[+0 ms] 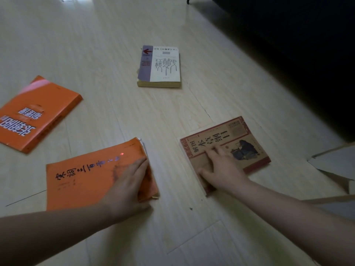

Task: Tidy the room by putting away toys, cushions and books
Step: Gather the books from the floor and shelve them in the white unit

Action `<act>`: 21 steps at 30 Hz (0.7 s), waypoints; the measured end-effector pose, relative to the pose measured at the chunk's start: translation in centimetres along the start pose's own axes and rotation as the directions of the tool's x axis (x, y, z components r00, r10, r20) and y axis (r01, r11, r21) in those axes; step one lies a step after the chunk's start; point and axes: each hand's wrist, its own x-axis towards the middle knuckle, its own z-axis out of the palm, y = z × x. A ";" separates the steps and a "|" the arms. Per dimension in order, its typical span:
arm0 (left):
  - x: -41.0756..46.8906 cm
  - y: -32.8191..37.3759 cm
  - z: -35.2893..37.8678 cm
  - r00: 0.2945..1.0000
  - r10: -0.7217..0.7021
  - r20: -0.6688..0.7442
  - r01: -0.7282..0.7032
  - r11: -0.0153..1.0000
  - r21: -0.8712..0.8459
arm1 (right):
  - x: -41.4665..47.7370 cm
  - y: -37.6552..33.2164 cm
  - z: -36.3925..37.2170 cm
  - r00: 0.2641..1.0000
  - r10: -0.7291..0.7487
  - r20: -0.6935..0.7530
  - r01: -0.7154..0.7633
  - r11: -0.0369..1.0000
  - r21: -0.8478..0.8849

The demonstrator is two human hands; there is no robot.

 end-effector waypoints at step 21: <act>3.6 0.4 -1.3 0.986 -0.004 0.167 -0.034 0.975 0.220 | -2.2 -0.3 2.7 0.980 0.141 0.142 -0.117 0.980 -0.164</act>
